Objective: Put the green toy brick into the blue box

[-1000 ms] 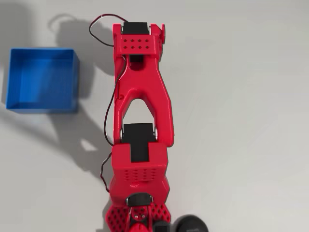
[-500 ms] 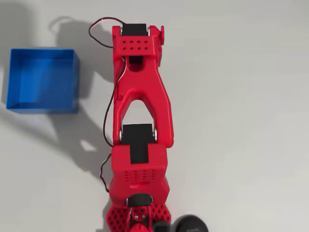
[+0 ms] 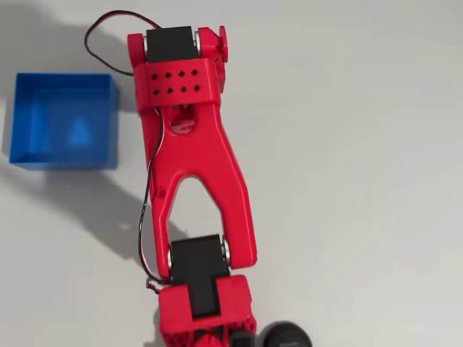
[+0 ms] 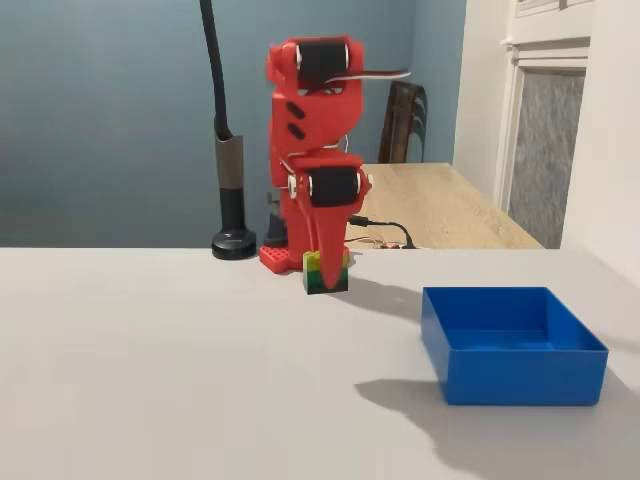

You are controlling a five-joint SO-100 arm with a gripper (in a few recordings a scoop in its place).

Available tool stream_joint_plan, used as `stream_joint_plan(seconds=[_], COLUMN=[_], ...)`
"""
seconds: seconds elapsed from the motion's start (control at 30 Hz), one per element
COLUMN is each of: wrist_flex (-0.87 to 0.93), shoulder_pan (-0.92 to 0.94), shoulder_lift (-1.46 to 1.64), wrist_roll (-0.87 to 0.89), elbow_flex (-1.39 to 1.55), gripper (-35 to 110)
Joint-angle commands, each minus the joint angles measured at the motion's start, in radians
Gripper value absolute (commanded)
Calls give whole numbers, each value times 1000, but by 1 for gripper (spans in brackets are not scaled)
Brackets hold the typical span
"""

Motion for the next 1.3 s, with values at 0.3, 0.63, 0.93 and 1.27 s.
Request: stream_joint_plan(seconds=[0.3, 0.63, 0.93, 1.27], wrist_flex=[84, 83, 75, -41], shoulder_pan=[-173, -365, -440, -425], shoulder_lift=[164, 158, 155, 49], wrist_roll=[-32, 15, 86, 77], elbow_flex=[-81, -189, -146, -74], gripper=[0, 0, 0, 0])
